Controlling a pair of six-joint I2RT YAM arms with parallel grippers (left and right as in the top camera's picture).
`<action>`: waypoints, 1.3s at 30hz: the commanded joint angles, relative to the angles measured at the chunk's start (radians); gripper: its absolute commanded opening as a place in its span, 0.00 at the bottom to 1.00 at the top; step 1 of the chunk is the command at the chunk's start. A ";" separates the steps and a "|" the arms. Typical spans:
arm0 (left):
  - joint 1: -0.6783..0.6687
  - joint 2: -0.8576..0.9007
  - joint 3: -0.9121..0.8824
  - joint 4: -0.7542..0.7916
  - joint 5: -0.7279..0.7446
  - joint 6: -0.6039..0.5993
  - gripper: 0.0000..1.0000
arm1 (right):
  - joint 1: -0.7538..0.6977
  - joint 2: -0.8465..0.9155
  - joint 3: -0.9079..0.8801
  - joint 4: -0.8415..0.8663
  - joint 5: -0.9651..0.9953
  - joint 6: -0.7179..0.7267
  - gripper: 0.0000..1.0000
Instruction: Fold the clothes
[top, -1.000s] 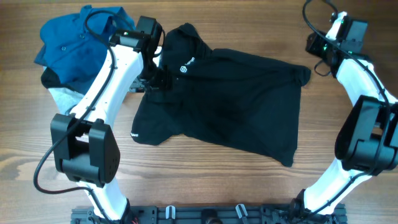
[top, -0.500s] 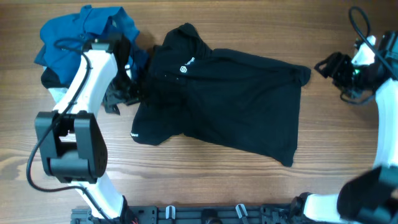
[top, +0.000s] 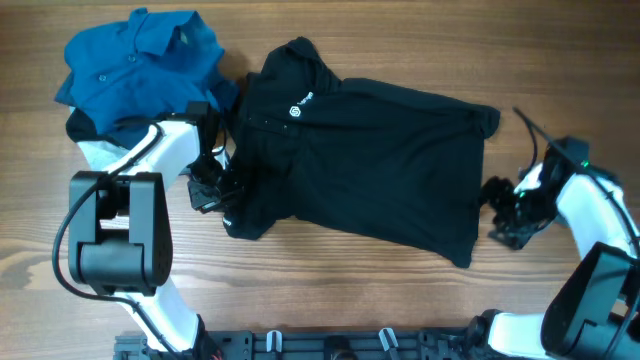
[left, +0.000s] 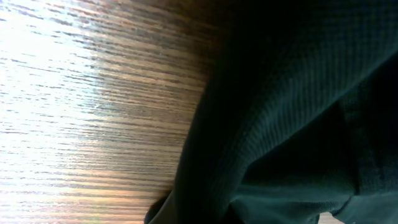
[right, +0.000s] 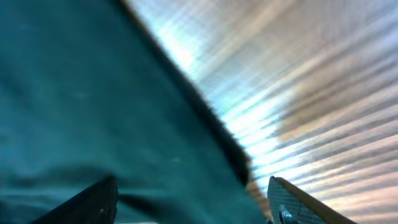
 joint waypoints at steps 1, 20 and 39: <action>0.001 0.008 -0.023 0.006 0.015 -0.002 0.06 | 0.003 0.008 -0.084 0.049 0.010 0.064 0.78; 0.001 -0.014 -0.023 0.042 0.102 -0.002 0.04 | 0.003 0.008 -0.159 0.039 -0.020 -0.074 0.78; 0.001 -0.161 -0.023 0.026 0.062 0.002 0.04 | 0.003 0.008 -0.187 -0.028 -0.089 -0.103 0.77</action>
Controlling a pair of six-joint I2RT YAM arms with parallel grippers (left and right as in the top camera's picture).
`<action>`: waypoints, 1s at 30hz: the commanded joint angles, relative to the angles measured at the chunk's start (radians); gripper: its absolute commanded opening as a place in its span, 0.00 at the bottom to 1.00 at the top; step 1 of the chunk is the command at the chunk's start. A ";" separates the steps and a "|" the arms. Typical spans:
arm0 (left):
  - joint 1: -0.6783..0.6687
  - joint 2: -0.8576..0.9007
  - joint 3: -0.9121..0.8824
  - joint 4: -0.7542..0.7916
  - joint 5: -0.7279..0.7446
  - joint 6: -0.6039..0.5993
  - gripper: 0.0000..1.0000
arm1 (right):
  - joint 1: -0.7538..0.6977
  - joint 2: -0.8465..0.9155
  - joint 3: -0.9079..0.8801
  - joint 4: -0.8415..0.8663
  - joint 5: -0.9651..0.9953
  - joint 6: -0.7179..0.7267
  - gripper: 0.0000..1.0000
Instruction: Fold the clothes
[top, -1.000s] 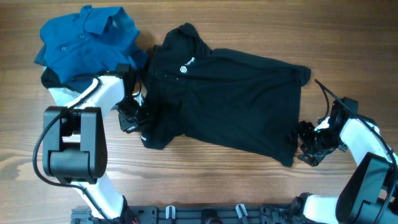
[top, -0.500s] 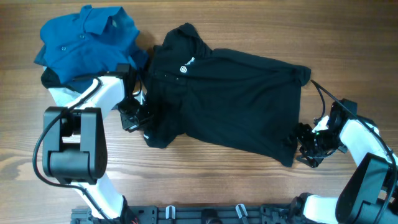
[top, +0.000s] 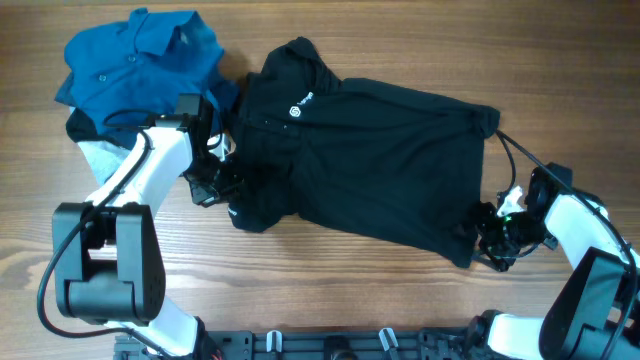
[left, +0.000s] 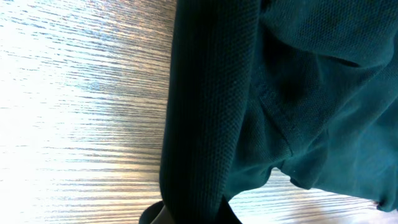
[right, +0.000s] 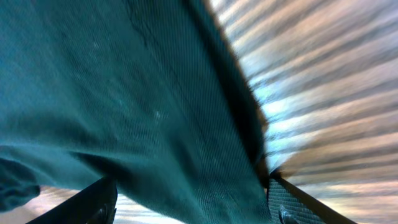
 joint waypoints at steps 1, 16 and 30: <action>0.001 -0.017 -0.005 -0.003 -0.036 0.002 0.04 | 0.005 0.038 -0.057 -0.038 0.008 0.060 0.77; 0.001 -0.126 -0.004 -0.111 -0.036 -0.003 0.04 | -0.053 -0.130 0.235 -0.206 -0.008 0.132 0.04; 0.001 -0.708 -0.004 -0.349 -0.069 -0.029 0.04 | -0.325 -0.341 0.454 -0.373 0.174 0.106 0.05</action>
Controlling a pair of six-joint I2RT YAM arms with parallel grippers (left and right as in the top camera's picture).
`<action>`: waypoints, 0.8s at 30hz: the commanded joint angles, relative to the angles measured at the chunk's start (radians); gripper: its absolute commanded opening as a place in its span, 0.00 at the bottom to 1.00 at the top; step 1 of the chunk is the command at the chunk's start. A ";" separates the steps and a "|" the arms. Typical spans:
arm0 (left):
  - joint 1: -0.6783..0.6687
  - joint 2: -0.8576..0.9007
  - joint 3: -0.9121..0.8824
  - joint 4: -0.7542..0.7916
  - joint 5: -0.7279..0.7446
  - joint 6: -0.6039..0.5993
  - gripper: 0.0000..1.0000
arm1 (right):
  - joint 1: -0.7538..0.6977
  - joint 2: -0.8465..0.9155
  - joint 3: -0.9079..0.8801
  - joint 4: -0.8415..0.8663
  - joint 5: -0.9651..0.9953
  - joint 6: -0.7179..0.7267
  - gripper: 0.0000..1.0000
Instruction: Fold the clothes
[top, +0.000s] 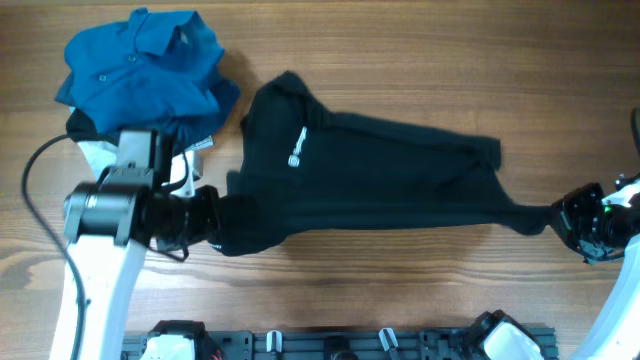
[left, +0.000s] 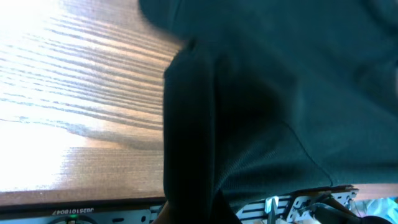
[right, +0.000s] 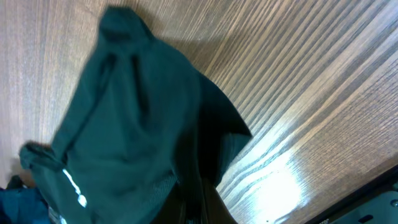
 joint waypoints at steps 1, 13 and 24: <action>0.002 -0.048 -0.004 0.041 -0.073 -0.019 0.04 | 0.009 -0.001 0.021 0.060 0.062 -0.018 0.06; -0.024 0.403 -0.004 0.346 -0.093 0.005 0.05 | 0.141 0.344 0.021 0.314 0.061 0.002 0.09; -0.072 0.536 0.067 0.409 -0.079 0.013 0.44 | 0.151 0.463 0.021 0.506 -0.219 -0.165 0.46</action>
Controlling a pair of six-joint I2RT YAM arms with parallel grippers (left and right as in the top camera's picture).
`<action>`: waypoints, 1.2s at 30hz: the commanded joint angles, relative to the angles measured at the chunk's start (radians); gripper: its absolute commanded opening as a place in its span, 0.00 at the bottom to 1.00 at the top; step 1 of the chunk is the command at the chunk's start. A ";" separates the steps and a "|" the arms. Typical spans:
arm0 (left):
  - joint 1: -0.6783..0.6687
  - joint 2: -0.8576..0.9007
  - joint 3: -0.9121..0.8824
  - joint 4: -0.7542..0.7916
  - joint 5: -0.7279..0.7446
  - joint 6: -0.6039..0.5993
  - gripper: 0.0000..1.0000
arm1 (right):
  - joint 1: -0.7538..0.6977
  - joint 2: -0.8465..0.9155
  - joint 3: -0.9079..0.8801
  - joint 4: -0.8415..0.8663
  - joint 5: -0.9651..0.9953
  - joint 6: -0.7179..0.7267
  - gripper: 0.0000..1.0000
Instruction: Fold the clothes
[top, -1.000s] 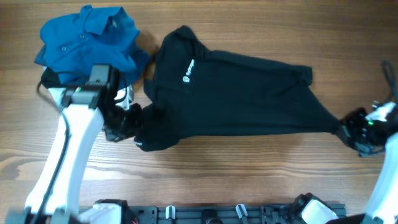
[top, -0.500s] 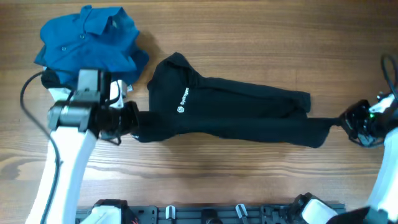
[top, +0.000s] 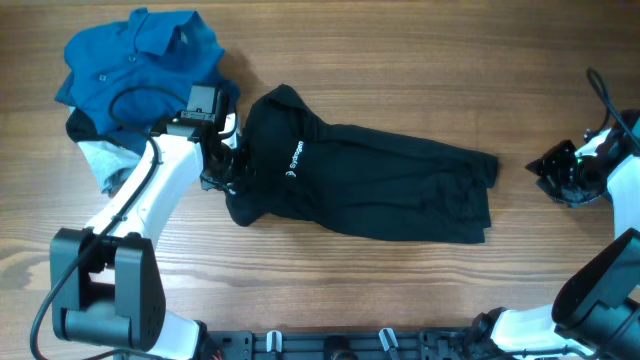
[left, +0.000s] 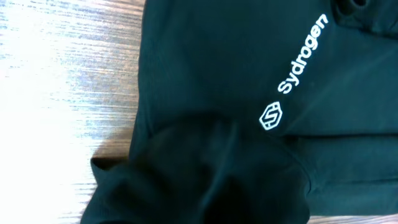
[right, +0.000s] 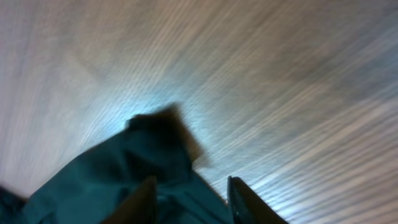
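Note:
The black polo shirt (top: 370, 190) lies on the wooden table (top: 400, 40), folded lengthwise into a long band with its white logo (left: 292, 81) facing up. My left gripper (top: 228, 170) is at the shirt's left end; in the left wrist view the cloth (left: 205, 174) bunches over the jaws and hides the fingers. My right gripper (top: 548, 172) stands open on bare wood to the right of the shirt, apart from it. Its two fingers (right: 144, 199) frame the shirt's far corner (right: 155, 134) in the right wrist view.
A crumpled blue shirt (top: 140, 60) lies at the back left on top of a dark and a pale garment (top: 100, 155). My left arm runs from the front left edge up to the shirt. Cables hang by the right arm.
The black shirt was stretched between both grippers; now it lies folded in a band. My right gripper has let go, opened and moved back to the right. My left gripper moved farther back.
The shirt first lay spread out, my left gripper on its left sleeve and my right open beside its right hem. Then the right was at the bottom right corner. Then both held it stretched near the front edge. Now it lies folded, the right released.

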 joint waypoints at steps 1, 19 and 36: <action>0.024 -0.027 0.097 -0.096 -0.011 0.005 0.46 | 0.021 0.009 0.021 0.038 -0.222 -0.138 0.48; -0.030 0.281 0.259 0.330 0.090 0.084 0.79 | 0.248 0.080 0.021 0.179 -0.039 -0.119 0.77; -0.025 0.006 0.217 -0.381 0.011 0.128 0.73 | 0.336 0.080 -0.148 0.029 -0.117 -0.172 0.68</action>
